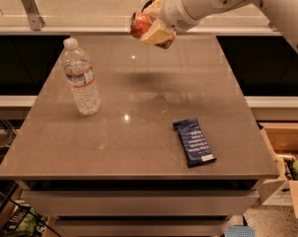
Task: Place coke can upright
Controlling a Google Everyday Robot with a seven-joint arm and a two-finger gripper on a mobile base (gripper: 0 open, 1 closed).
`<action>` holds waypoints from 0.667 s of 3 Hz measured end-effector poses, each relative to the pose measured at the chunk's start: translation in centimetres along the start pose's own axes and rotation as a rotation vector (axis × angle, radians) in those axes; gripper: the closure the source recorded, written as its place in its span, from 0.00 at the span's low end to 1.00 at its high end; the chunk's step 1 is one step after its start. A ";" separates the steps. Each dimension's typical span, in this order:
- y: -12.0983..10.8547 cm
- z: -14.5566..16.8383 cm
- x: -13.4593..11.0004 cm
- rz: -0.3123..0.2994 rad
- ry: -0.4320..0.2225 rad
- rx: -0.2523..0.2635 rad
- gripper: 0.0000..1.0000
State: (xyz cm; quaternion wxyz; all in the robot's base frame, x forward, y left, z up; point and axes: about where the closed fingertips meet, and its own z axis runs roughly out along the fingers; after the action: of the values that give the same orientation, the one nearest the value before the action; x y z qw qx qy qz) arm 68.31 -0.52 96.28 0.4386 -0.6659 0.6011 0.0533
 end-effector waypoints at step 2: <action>-1.6 -2.2 1.4 0.155 -0.109 0.081 1.00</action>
Offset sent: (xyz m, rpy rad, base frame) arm 0.0171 -0.0522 0.0207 0.3084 0.0538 -0.1724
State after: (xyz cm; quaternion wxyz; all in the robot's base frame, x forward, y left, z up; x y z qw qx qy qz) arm 69.02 -3.15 97.58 0.4917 -0.5955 0.6276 0.0988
